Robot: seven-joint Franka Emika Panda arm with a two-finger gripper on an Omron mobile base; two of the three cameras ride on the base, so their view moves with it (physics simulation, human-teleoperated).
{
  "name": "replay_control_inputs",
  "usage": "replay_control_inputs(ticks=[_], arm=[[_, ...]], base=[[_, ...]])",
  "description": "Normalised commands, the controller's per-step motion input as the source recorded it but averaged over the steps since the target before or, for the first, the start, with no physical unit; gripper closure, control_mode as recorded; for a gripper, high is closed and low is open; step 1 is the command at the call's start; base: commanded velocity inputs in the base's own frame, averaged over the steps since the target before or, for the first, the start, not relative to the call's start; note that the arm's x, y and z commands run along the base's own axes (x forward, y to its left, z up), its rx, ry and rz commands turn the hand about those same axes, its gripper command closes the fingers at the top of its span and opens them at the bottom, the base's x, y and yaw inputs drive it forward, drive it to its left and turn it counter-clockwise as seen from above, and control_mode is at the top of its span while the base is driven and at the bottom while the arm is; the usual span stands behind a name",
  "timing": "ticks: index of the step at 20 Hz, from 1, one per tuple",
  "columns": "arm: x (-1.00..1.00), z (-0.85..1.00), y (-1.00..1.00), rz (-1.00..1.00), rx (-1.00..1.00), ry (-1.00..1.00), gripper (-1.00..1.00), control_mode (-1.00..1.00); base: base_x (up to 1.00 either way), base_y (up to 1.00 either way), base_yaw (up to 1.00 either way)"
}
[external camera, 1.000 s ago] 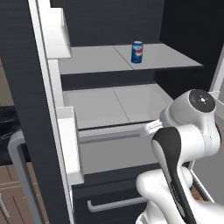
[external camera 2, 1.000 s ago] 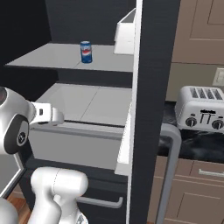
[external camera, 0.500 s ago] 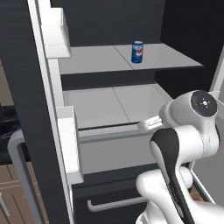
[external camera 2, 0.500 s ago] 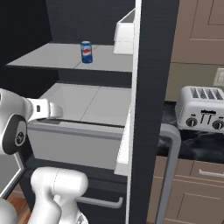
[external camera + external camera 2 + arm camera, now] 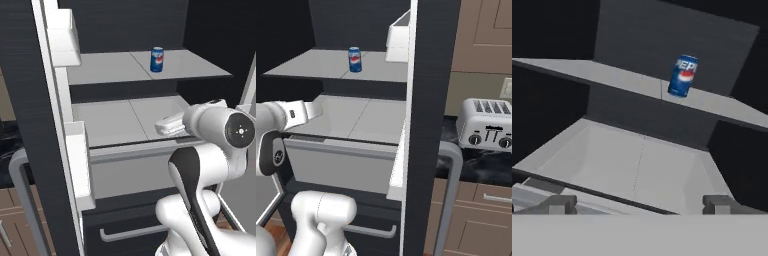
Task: Open the fridge, grab two sodas, and place both sodas inside the bowl with ice on the dining counter.
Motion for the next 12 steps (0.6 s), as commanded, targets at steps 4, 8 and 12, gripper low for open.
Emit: replay_control_inputs(ticks=[4,8,12], arm=[[0.22,0.57,-0.01,0.04,0.06,-0.36,-1.0,-1.0],[0.35,0.59,-0.01,0.01,0.15,-0.18,-1.0,-1.0],[0.5,0.6,-0.1,0.0,0.23,-0.03,-1.0,-1.0]], base=[[0.0,0.0,0.0],[0.0,0.0,0.0],[0.0,0.0,0.0]])
